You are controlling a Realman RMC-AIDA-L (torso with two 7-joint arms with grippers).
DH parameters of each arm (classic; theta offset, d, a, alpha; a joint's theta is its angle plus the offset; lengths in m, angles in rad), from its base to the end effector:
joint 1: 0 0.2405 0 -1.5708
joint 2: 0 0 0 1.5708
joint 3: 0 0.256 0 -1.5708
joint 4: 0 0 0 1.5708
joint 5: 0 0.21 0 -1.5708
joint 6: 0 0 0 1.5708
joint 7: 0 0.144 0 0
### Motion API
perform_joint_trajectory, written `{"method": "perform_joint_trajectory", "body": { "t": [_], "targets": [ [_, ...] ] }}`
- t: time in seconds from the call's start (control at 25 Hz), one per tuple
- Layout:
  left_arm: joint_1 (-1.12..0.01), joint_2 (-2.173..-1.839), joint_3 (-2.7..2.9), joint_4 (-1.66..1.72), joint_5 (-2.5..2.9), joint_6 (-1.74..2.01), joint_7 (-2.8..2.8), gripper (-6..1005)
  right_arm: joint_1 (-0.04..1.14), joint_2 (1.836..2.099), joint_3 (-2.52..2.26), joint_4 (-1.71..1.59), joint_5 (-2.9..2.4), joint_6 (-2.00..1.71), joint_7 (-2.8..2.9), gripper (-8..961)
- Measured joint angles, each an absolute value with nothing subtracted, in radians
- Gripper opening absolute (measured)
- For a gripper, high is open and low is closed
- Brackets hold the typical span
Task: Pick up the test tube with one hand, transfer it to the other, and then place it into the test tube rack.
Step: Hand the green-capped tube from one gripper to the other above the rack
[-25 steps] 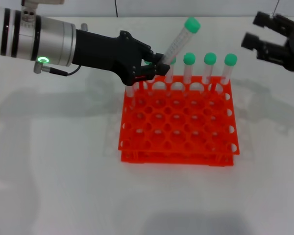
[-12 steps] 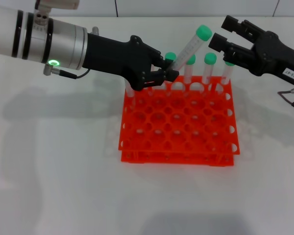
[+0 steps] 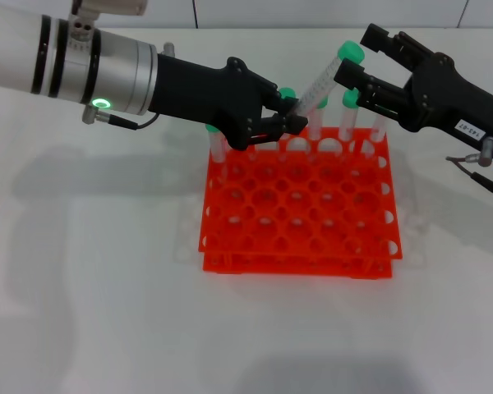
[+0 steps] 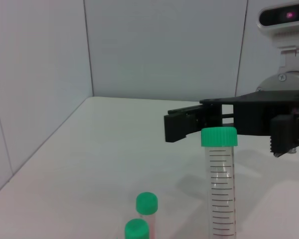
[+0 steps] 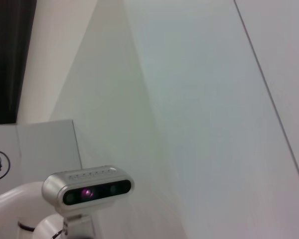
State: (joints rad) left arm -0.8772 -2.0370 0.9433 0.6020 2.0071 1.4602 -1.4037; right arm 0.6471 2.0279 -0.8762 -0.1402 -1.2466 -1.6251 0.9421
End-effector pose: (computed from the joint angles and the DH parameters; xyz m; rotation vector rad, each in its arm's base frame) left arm -0.1479 0.3959 -0.0265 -3.0059 -0.1186 -0.4691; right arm 0.2151 0.3427 -0.0097 -2.3324 0.4311 1.3886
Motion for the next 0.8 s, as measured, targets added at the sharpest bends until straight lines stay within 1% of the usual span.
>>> {"method": "perform_joint_trajectory", "body": {
  "t": [0.36,0.8],
  "targets": [
    [-0.890,-2.051,0.966,0.601,2.007,1.437,-1.406,182,0.671,2.028,-0.880,-0.094,-1.215,-1.629,0.898,821],
    [-0.892,-2.051,0.969,0.601,2.000,1.433,-1.409,182,0.671,2.028,-0.881,-0.088,-1.218,-1.638,0.897,819]
  ]
}}
